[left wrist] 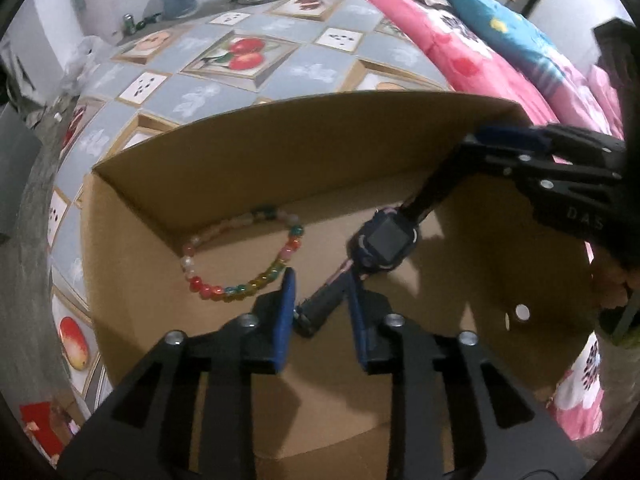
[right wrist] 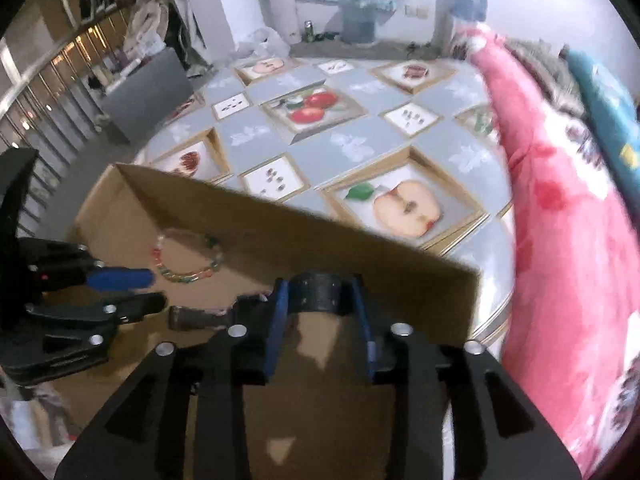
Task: Organize jewelry
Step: 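Open the left gripper to drop the watch into the box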
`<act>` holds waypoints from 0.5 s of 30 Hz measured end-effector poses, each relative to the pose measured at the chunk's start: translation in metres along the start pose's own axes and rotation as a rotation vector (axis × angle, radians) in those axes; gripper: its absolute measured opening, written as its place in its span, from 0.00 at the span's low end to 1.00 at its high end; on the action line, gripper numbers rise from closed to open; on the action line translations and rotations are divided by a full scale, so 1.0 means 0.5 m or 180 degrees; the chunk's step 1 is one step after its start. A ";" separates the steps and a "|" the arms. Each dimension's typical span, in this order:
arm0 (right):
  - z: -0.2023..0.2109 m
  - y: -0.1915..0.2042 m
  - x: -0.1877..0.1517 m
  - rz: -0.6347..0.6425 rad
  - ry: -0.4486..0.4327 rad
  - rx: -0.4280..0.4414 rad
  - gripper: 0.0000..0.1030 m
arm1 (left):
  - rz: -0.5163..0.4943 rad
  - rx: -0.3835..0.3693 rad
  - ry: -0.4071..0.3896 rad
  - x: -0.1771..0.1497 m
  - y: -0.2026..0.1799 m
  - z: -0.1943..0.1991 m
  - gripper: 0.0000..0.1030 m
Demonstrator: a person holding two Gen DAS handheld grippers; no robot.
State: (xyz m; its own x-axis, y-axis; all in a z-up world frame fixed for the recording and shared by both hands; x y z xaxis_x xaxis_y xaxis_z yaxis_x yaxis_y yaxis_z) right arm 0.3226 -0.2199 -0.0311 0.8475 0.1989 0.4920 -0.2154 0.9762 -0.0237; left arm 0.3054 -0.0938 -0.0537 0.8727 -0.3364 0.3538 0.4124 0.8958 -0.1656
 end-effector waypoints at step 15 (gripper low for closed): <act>0.155 0.000 -0.022 -0.0388 -0.0587 0.0302 0.37 | -0.0008 0.0033 -0.0855 -0.032 0.005 0.173 0.50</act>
State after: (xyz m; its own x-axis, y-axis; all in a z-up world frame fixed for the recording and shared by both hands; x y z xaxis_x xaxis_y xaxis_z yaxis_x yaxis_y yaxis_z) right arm 0.2758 -0.2287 0.0311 0.7691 0.0527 0.6370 -0.1691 0.9779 0.1233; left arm 0.2697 -0.0612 0.0198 0.7704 -0.2507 0.5862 0.4107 0.8984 -0.1554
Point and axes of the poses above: each gripper's, at about its wrist camera, not at the fingertips, and z roughly against the way its jaws point, y to its left, x to its top, the point moved 10 cm from there along -z, roughly the way its jaws point
